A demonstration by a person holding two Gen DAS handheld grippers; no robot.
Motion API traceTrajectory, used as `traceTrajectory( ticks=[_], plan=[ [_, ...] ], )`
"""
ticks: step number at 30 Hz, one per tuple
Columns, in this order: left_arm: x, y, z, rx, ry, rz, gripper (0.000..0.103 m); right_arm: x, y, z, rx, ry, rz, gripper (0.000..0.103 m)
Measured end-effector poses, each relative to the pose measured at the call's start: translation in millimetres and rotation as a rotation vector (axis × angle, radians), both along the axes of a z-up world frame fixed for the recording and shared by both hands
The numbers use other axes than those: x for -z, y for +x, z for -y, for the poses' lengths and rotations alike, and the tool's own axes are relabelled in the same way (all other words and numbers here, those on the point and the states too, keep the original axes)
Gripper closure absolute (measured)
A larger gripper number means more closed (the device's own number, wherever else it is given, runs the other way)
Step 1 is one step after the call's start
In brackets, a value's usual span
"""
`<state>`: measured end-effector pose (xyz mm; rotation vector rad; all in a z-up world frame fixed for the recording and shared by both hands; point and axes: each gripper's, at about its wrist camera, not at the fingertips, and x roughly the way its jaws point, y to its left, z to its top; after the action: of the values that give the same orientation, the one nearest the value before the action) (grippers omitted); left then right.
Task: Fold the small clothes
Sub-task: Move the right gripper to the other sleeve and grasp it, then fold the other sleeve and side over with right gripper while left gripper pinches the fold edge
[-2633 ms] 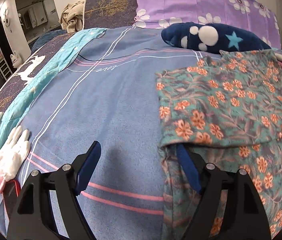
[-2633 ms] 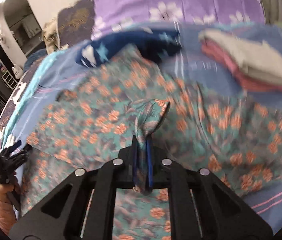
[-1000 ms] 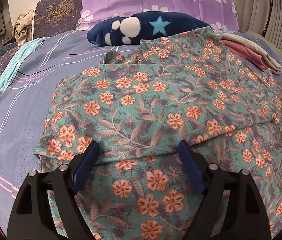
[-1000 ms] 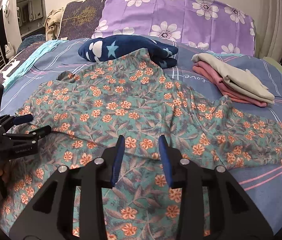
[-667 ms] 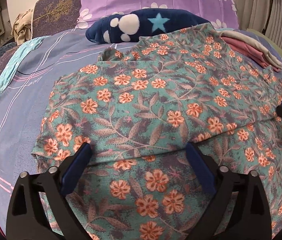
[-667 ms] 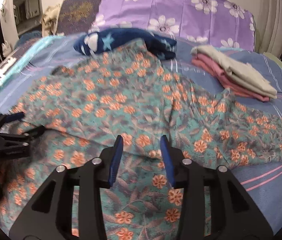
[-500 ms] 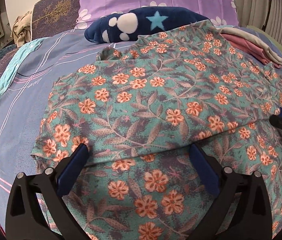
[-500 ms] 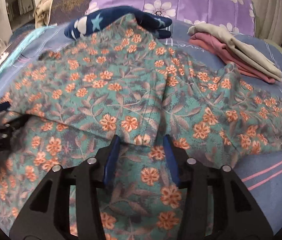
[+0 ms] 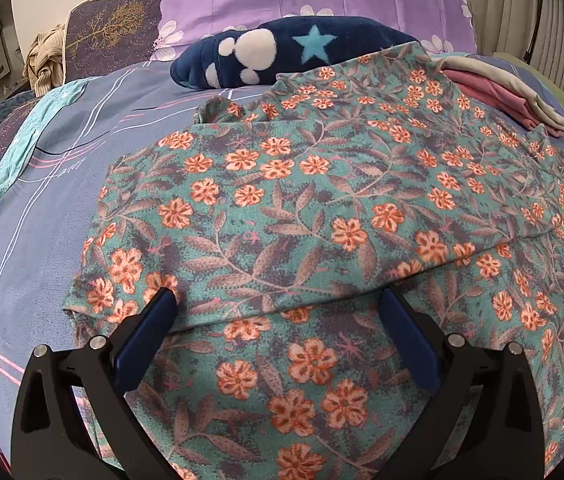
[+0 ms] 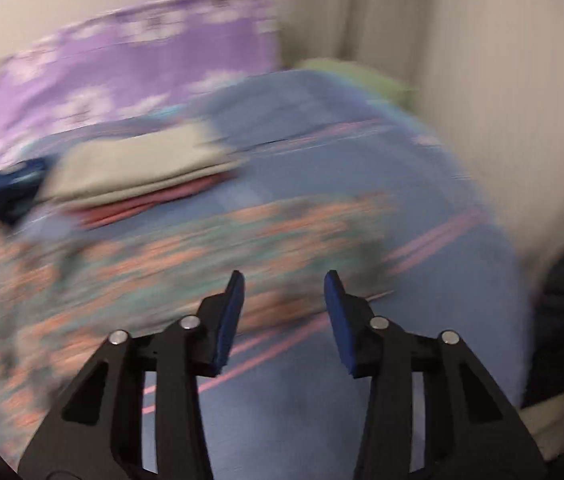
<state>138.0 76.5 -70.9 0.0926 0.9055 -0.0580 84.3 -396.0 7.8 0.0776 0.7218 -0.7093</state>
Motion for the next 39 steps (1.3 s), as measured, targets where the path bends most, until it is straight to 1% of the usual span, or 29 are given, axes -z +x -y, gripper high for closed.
traceTrajectory(
  ticks=[1, 2, 5, 6, 7, 8, 10, 12, 14, 16, 17, 19, 20, 21, 22, 23, 25, 27, 28, 29, 30, 31, 33, 34, 36, 39],
  plan=[
    [0, 0, 0, 0.000, 0.000, 0.000, 0.001, 3, 1, 9, 0.013, -0.006, -0.017, 0.059],
    [0, 0, 0, 0.000, -0.001, 0.000, 0.001, 8, 4, 22, 0.011, 0.012, -0.043, 0.056],
    [0, 0, 0, 0.000, -0.001, 0.001, 0.001, 22, 12, 42, 0.025, 0.078, -0.083, 0.058],
    [0, 0, 0, 0.000, -0.001, 0.001, 0.001, 24, 12, 48, 0.036, 0.093, -0.083, 0.063],
    [0, 0, 0, 0.000, -0.002, 0.001, 0.001, 24, 13, 54, 0.048, 0.110, -0.073, 0.088],
    [0, -1, 0, 0.000, -0.003, 0.001, 0.001, 23, 11, 59, 0.060, 0.145, -0.045, 0.097],
    [-1, 0, 0, 0.000, -0.006, 0.001, 0.001, 13, 3, 68, 0.078, 0.239, 0.069, 0.097],
    [-1, 0, 0, 0.000, -0.007, 0.000, 0.001, 0, 4, 67, 0.052, 0.297, 0.143, 0.098],
    [0, 0, -1, 0.000, -0.007, 0.001, 0.001, -18, 3, 44, -0.046, 0.378, 0.235, 0.098],
    [0, -1, -1, 0.000, -0.008, 0.001, 0.001, -34, 6, 12, -0.169, 0.431, 0.293, 0.098],
    [-1, -1, -1, 0.000, -0.008, 0.002, 0.001, -45, 10, -18, -0.270, 0.454, 0.322, 0.098],
    [0, -1, -1, 0.000, -0.007, 0.003, 0.001, -57, 18, -62, -0.421, 0.492, 0.354, 0.098],
    [-1, -1, -1, 0.000, -0.008, 0.004, 0.001, -61, 22, -94, -0.524, 0.521, 0.367, 0.098],
    [-1, -1, -1, 0.000, -0.011, 0.004, 0.001, -62, 27, -117, -0.592, 0.538, 0.366, 0.098],
    [-1, -1, -2, 0.001, -0.014, 0.004, 0.001, -62, 30, -140, -0.659, 0.551, 0.357, 0.098],
    [-1, -1, -2, 0.001, -0.018, 0.004, 0.001, -56, 36, -176, -0.753, 0.563, 0.324, 0.098],
    [-2, -2, -3, 0.002, -0.029, 0.007, 0.001, -45, 42, -211, -0.846, 0.568, 0.266, 0.098],
    [-7, -4, -4, 0.008, -0.052, 0.024, 0.002, -20, 49, -248, -0.906, 0.587, 0.163, 0.098],
    [-12, -7, -6, 0.020, -0.087, 0.035, 0.002, -11, 51, -256, -0.921, 0.597, 0.131, 0.098],
    [-18, -11, -8, 0.037, -0.146, 0.045, 0.003, 2, 53, -267, -0.940, 0.599, 0.080, 0.098],
    [-23, -14, -10, 0.054, -0.200, 0.051, 0.005, 11, 54, -272, -0.946, 0.587, 0.054, 0.098],
    [-32, -17, -11, 0.084, -0.288, 0.061, 0.006, 18, 51, -278, -0.952, 0.568, 0.028, 0.098],
    [-45, -17, -8, 0.139, -0.407, 0.063, 0.010, 33, 50, -280, -0.950, 0.554, -0.018, 0.098],
    [-48, -15, -4, 0.159, -0.437, 0.056, 0.013, 39, 51, -277, -0.948, 0.557, -0.030, 0.098],
    [-51, -7, 7, 0.213, -0.498, 0.026, 0.014, 47, 50, -274, -0.943, 0.563, -0.048, 0.098],
    [-44, 5, 27, 0.251, -0.542, -0.040, 0.014, 52, 41, -272, -0.950, 0.556, -0.066, 0.097]
  ],
)
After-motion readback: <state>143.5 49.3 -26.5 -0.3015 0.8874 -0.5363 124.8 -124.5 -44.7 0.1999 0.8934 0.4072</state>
